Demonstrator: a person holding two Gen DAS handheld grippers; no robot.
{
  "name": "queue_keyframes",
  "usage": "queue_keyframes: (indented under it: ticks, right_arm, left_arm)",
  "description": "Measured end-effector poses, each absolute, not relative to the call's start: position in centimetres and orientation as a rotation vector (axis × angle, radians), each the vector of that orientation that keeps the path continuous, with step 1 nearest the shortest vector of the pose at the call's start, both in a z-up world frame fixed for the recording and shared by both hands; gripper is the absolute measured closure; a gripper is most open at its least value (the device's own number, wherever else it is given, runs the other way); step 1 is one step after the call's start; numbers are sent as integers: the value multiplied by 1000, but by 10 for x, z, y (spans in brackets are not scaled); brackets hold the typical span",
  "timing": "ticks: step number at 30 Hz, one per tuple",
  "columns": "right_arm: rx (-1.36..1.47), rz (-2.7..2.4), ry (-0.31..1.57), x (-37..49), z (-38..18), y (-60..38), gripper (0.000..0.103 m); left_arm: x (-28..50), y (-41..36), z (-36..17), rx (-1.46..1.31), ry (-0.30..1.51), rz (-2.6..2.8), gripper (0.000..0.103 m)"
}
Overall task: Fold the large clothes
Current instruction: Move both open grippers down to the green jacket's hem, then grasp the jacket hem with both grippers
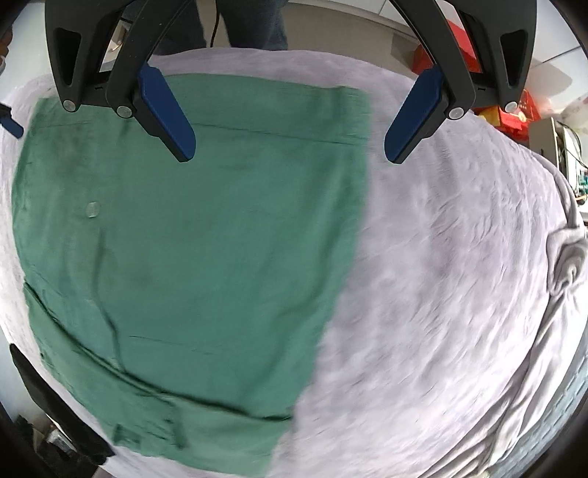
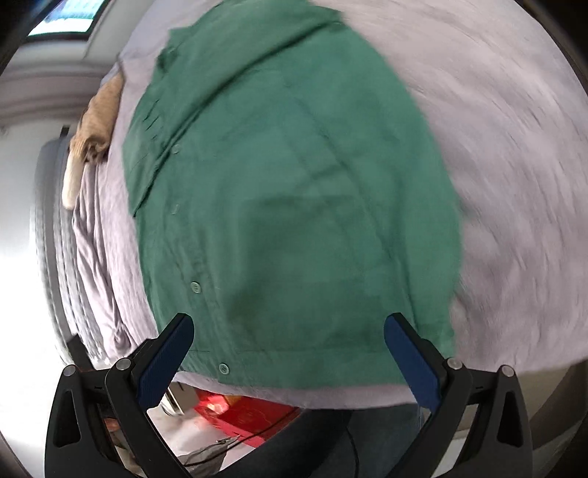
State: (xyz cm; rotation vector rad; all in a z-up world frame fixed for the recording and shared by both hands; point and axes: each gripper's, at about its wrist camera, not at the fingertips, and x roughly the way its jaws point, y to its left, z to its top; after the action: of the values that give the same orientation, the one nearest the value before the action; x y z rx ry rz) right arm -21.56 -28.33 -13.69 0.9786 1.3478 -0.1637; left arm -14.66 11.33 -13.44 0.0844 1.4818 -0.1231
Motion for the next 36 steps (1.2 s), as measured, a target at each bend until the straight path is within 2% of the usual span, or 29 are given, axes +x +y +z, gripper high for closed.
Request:
queue_keyframes:
  ticks: [5, 9, 16, 22, 23, 25, 26, 27, 28, 29, 30, 31, 32, 33, 36]
  right_arm:
    - [987, -265, 1289, -244, -135, -304, 0]
    - [972, -329, 1284, -262, -144, -319, 0]
    - [1119, -295, 1307, -277, -181, -317, 1]
    - [1289, -108, 1113, -266, -165, -309, 1]
    - [1293, -104, 1108, -264, -164, -309, 1]
    - [1280, -123, 1127, -263, -164, -308, 3]
    - [1276, -138, 1139, -264, -166, -308, 8]
    - [1278, -150, 1148, -264, -168, -306, 16]
    - [1286, -168, 1163, -267, -173, -306, 21]
    - [1291, -181, 1173, -269, -176, -306, 31]
    - [1292, -192, 1184, -270, -179, -306, 45]
    - [1276, -214, 1208, -270, -183, -304, 56]
    - [1256, -229, 1223, -272, -187, -302, 88]
    - [1250, -230, 1212, -271, -186, -301, 96]
    - [1288, -148, 1112, -268, -172, -302, 96]
  left_arm:
    - [-144, 148, -155, 20, 1520, -138, 0]
    - [-137, 171, -178, -140, 1579, -183, 0]
    - [-137, 155, -202, -150, 1642, -295, 0]
    - [-148, 133, -194, -101, 1615, -382, 1]
    - [-149, 134, -194, -107, 1613, -378, 3]
    - [-150, 137, -196, -85, 1614, -349, 19]
    - [-148, 137, -194, -81, 1616, -343, 23]
    - [-148, 142, -194, -86, 1615, -343, 38]
    - [-148, 147, -193, -93, 1610, -346, 48]
    - [-147, 152, -193, -92, 1610, -345, 53]
    - [-147, 155, -193, -103, 1611, -361, 72]
    - [-146, 157, -191, -132, 1613, -388, 78]
    - [-145, 161, -192, -141, 1615, -391, 78]
    - [-144, 162, -189, -155, 1617, -402, 80]
    - [-137, 176, -168, -251, 1596, -452, 80]
